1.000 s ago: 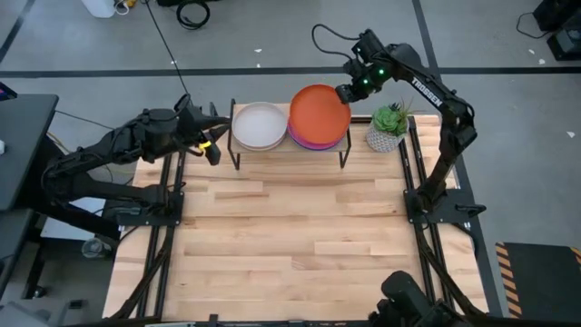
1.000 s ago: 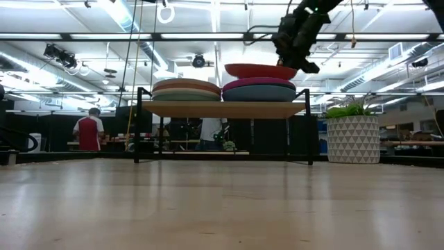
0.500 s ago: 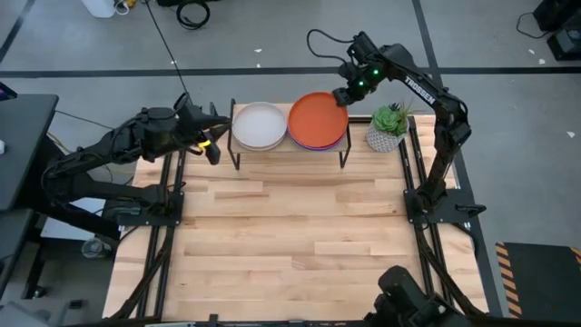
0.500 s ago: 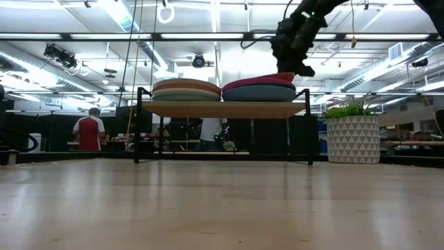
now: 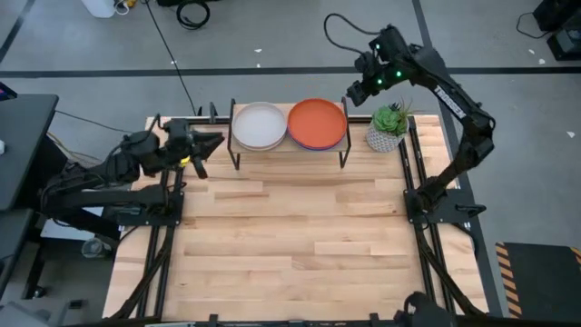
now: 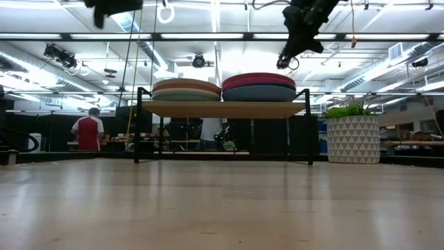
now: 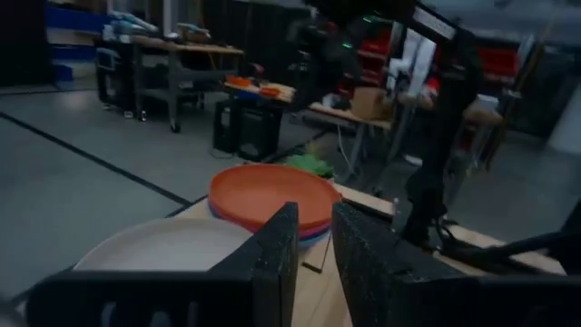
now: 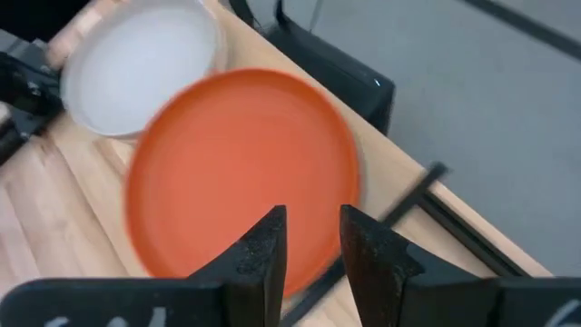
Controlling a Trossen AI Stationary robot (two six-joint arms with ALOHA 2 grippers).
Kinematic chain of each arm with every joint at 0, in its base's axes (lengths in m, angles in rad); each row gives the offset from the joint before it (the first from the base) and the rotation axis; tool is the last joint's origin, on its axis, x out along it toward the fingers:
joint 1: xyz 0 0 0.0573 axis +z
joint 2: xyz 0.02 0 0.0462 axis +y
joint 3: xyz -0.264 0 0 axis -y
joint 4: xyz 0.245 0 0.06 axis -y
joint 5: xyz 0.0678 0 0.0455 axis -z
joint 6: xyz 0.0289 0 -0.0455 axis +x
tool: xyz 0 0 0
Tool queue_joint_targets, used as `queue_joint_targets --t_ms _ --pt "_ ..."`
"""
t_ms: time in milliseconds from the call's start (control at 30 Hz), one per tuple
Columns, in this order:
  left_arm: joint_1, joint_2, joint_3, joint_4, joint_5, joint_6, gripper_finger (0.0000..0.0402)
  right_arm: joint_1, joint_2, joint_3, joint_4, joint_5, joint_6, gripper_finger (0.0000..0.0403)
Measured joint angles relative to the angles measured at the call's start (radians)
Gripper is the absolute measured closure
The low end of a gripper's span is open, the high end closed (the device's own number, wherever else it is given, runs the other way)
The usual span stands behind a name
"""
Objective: Place and stack plates onto a shelf
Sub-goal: Return to Home Position
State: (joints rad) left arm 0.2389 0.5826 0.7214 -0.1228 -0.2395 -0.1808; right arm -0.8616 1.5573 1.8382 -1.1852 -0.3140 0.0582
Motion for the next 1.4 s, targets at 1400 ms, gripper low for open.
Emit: queue_joint_targets --t_ms 1400 --pt "-0.001 -0.578 -0.561 -0.013 -0.112 -0.526 0.0391 0.425 -1.205 -1.528 1.006 0.198 0.644 0.0294"
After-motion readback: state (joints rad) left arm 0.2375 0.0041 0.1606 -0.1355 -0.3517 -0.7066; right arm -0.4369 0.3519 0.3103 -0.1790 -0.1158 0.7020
